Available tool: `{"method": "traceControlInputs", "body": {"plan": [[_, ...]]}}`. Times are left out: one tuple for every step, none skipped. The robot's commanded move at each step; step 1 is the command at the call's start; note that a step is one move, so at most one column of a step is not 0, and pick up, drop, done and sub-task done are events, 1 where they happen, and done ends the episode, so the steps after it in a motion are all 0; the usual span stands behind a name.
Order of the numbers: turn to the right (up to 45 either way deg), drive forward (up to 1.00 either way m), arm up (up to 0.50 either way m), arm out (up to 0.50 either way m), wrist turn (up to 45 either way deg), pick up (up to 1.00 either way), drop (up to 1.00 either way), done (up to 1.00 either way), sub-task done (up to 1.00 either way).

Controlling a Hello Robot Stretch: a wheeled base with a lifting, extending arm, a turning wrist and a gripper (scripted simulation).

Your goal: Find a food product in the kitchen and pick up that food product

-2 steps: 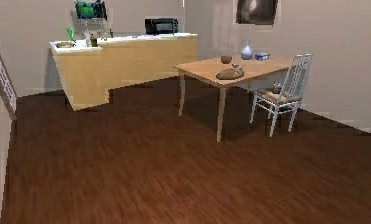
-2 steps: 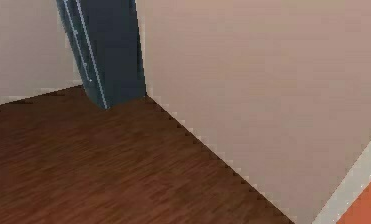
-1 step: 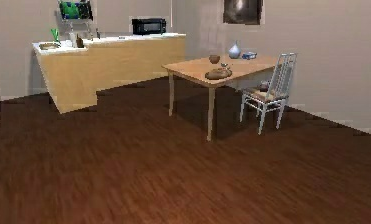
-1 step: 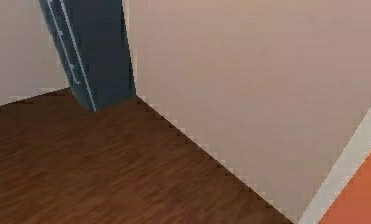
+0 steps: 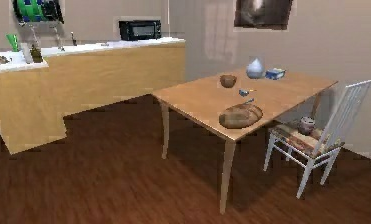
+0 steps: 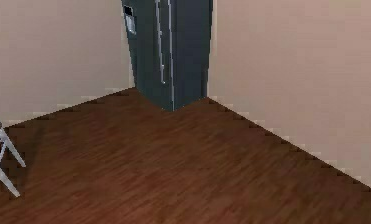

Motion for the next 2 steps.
{"method": "traceControlInputs", "body": {"plan": [[0.0,0.4,0.0,0.0,0.0,0.0,0.0,0.0,0.0],[-45.0,0.0,0.0,0.0,0.0,0.0,0.0,0.0,0.0]]}}
